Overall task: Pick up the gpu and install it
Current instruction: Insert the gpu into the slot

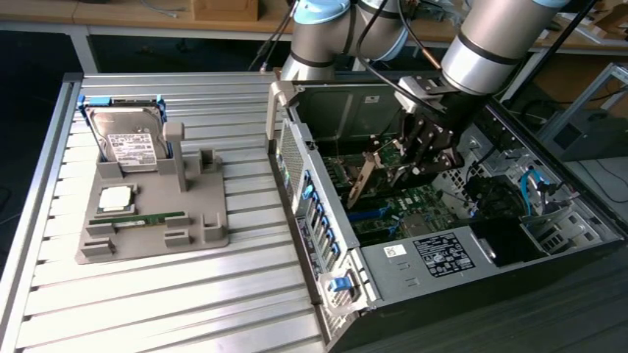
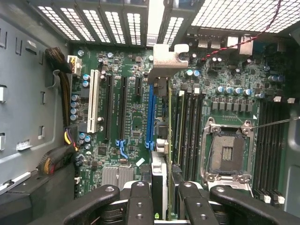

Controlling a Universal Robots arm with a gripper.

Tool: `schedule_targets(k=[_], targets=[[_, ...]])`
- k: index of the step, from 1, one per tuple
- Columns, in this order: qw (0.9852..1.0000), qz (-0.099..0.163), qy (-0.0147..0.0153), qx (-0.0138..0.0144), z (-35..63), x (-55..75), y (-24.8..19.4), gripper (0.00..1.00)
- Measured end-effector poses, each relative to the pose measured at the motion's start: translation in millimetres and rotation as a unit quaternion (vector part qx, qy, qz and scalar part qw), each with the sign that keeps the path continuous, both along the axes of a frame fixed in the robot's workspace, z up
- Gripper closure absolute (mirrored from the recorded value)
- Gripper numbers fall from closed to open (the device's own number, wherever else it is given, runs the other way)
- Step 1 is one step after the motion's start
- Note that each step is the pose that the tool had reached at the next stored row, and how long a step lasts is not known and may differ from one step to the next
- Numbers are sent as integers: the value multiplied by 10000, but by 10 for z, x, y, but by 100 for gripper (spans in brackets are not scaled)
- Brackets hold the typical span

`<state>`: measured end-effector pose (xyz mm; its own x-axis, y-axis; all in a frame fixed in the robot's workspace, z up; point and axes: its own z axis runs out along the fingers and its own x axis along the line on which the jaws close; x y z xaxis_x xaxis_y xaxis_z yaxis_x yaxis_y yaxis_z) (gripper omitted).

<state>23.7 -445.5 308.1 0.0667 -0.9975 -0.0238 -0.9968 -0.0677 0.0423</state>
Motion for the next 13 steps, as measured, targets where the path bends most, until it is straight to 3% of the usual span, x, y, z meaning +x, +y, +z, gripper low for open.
schedule_targets(k=[13], targets=[[10000, 0, 0, 0, -41, 0, -2, 73]])
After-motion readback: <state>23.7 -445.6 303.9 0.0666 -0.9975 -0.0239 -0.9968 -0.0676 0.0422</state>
